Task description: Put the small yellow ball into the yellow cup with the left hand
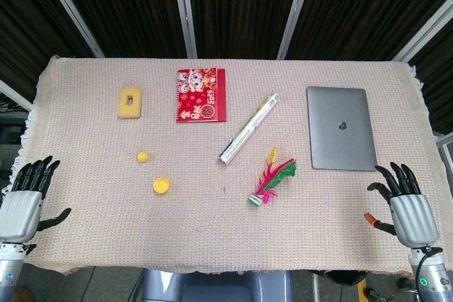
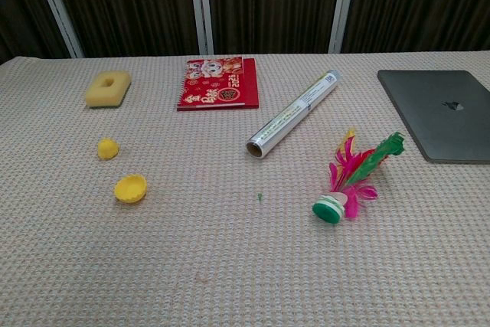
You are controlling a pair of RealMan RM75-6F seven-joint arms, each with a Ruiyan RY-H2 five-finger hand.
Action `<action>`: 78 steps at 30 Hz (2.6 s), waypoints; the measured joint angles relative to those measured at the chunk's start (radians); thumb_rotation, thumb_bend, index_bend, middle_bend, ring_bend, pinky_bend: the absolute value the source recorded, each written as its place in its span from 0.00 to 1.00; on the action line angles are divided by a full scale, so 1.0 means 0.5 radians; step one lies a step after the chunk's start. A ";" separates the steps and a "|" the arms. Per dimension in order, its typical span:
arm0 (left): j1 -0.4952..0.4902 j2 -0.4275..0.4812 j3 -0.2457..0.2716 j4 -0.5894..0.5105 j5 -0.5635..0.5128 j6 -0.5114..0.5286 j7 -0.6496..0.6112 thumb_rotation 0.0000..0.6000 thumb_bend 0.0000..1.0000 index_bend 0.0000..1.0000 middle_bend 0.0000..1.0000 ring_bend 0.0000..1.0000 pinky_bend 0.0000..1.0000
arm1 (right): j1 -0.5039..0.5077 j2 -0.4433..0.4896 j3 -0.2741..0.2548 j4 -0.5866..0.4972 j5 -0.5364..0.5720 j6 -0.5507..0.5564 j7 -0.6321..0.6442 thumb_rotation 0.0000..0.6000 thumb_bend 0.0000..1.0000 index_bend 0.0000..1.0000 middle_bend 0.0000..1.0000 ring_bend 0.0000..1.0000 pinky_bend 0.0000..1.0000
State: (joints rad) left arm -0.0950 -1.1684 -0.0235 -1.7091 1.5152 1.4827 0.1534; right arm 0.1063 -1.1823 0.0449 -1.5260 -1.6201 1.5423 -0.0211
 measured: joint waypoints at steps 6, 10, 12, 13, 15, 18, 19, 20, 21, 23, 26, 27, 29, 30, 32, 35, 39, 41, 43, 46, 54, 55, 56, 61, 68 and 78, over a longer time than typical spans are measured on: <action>-0.003 0.000 0.002 -0.009 0.002 -0.006 0.006 1.00 0.18 0.05 0.00 0.00 0.02 | -0.003 -0.001 -0.001 0.000 0.000 0.002 -0.017 1.00 0.00 0.39 0.14 0.02 0.00; -0.021 -0.013 -0.020 0.009 -0.005 -0.014 0.015 1.00 0.17 0.05 0.00 0.00 0.02 | 0.003 -0.004 0.000 -0.003 0.003 -0.009 -0.019 1.00 0.00 0.39 0.14 0.02 0.00; -0.042 -0.023 -0.041 0.033 -0.019 -0.032 0.022 1.00 0.17 0.05 0.00 0.00 0.02 | 0.006 -0.002 -0.002 -0.002 0.003 -0.016 -0.019 1.00 0.00 0.39 0.14 0.02 0.00; -0.054 -0.027 -0.051 0.045 -0.029 -0.045 0.025 1.00 0.17 0.05 0.00 0.00 0.02 | 0.007 0.000 -0.003 -0.002 0.001 -0.019 -0.017 1.00 0.00 0.39 0.14 0.02 0.00; -0.086 -0.038 -0.082 0.084 -0.069 -0.086 0.044 1.00 0.17 0.05 0.00 0.00 0.03 | 0.007 0.001 -0.005 -0.005 -0.002 -0.019 -0.010 1.00 0.00 0.39 0.14 0.02 0.00; -0.131 -0.050 -0.112 0.130 -0.125 -0.161 0.059 1.00 0.17 0.06 0.00 0.00 0.03 | 0.010 0.001 -0.012 -0.004 -0.008 -0.028 -0.008 1.00 0.00 0.39 0.14 0.02 0.00; -0.144 -0.050 -0.116 0.144 -0.135 -0.186 0.063 1.00 0.17 0.06 0.00 0.00 0.03 | 0.011 0.002 -0.016 -0.004 -0.009 -0.032 -0.009 1.00 0.00 0.39 0.14 0.02 0.00; -0.163 -0.051 -0.120 0.167 -0.145 -0.220 0.068 1.00 0.17 0.06 0.00 0.00 0.03 | 0.011 0.006 -0.019 -0.004 -0.010 -0.036 -0.009 1.00 0.00 0.39 0.14 0.02 0.00; -0.178 -0.051 -0.123 0.187 -0.153 -0.247 0.073 1.00 0.18 0.07 0.00 0.00 0.03 | 0.010 0.008 -0.021 -0.006 -0.011 -0.037 -0.007 1.00 0.00 0.39 0.14 0.02 0.00; -0.217 -0.055 -0.131 0.231 -0.174 -0.312 0.083 1.00 0.19 0.10 0.00 0.00 0.03 | 0.007 0.011 -0.022 -0.013 -0.012 -0.031 0.003 1.00 0.00 0.39 0.14 0.02 0.00; -0.273 -0.072 -0.148 0.277 -0.214 -0.399 0.082 1.00 0.22 0.13 0.00 0.00 0.02 | -0.001 0.013 -0.022 -0.019 -0.016 -0.011 0.020 1.00 0.00 0.39 0.14 0.02 0.00; -0.291 -0.079 -0.152 0.289 -0.223 -0.424 0.081 1.00 0.22 0.15 0.00 0.00 0.02 | -0.003 0.013 -0.023 -0.020 -0.016 -0.010 0.022 1.00 0.00 0.39 0.14 0.02 0.00; -0.335 -0.100 -0.163 0.323 -0.239 -0.478 0.081 1.00 0.24 0.17 0.00 0.00 0.02 | -0.003 0.014 -0.026 -0.026 -0.014 -0.016 0.029 1.00 0.00 0.39 0.14 0.02 0.00; -0.352 -0.112 -0.170 0.339 -0.249 -0.498 0.081 1.00 0.24 0.19 0.00 0.00 0.02 | -0.003 0.016 -0.028 -0.030 -0.014 -0.019 0.035 1.00 0.00 0.39 0.14 0.02 0.00; -0.384 -0.140 -0.192 0.363 -0.290 -0.541 0.077 1.00 0.26 0.21 0.00 0.00 0.02 | -0.003 0.019 -0.031 -0.034 -0.016 -0.022 0.045 1.00 0.00 0.39 0.14 0.02 0.00; -0.440 -0.191 -0.230 0.408 -0.377 -0.623 0.076 1.00 0.27 0.23 0.00 0.00 0.02 | -0.006 0.023 -0.035 -0.037 -0.021 -0.018 0.065 1.00 0.00 0.39 0.14 0.02 0.00; -0.525 -0.274 -0.264 0.501 -0.490 -0.742 0.143 1.00 0.27 0.23 0.00 0.00 0.02 | -0.013 0.030 -0.042 -0.044 -0.025 -0.011 0.105 1.00 0.00 0.39 0.14 0.02 0.00; -0.565 -0.325 -0.277 0.545 -0.549 -0.795 0.193 1.00 0.27 0.24 0.00 0.00 0.02 | -0.017 0.034 -0.045 -0.047 -0.024 -0.009 0.128 1.00 0.00 0.39 0.14 0.02 0.00; -0.592 -0.369 -0.290 0.576 -0.607 -0.835 0.216 1.00 0.27 0.24 0.00 0.00 0.02 | -0.021 0.038 -0.050 -0.052 -0.024 -0.007 0.156 1.00 0.00 0.39 0.14 0.02 0.00; -0.638 -0.452 -0.309 0.633 -0.727 -0.909 0.259 1.00 0.28 0.25 0.00 0.00 0.01 | -0.027 0.045 -0.056 -0.054 -0.028 -0.002 0.201 1.00 0.00 0.39 0.14 0.02 0.00; -0.751 -0.706 -0.338 0.854 -0.966 -1.055 0.353 1.00 0.30 0.28 0.00 0.00 0.00 | -0.035 0.053 -0.063 -0.060 -0.027 0.001 0.268 1.00 0.00 0.40 0.14 0.02 0.00; -0.760 -0.726 -0.344 0.876 -0.981 -1.064 0.348 1.00 0.31 0.28 0.00 0.00 0.00 | -0.037 0.054 -0.063 -0.062 -0.026 0.003 0.273 1.00 0.00 0.40 0.14 0.02 0.00; -0.773 -0.750 -0.351 0.906 -0.996 -1.076 0.340 1.00 0.31 0.28 0.00 0.00 0.00 | -0.039 0.054 -0.064 -0.064 -0.025 0.004 0.277 1.00 0.00 0.40 0.14 0.02 0.00; -0.820 -0.812 -0.402 0.976 -1.050 -1.124 0.260 1.00 0.32 0.29 0.00 0.00 0.00 | -0.037 0.057 -0.066 -0.071 -0.024 -0.006 0.296 1.00 0.00 0.40 0.14 0.02 0.00; -0.892 -0.856 -0.500 0.924 -1.101 -1.114 0.173 1.00 0.33 0.31 0.00 0.00 0.00 | -0.022 0.064 -0.068 -0.079 -0.025 -0.037 0.319 1.00 0.00 0.40 0.14 0.02 0.00; -0.964 -0.935 -0.493 0.854 -1.108 -1.047 0.277 1.00 0.35 0.33 0.00 0.00 0.00 | -0.026 0.070 -0.072 -0.068 -0.040 -0.020 0.372 1.00 0.00 0.40 0.14 0.02 0.00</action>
State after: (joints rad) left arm -0.5768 -1.6357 -0.2698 -1.2822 0.9613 0.9592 0.2920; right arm 0.0932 -1.1474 0.0092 -1.5599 -1.6400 1.5322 0.1649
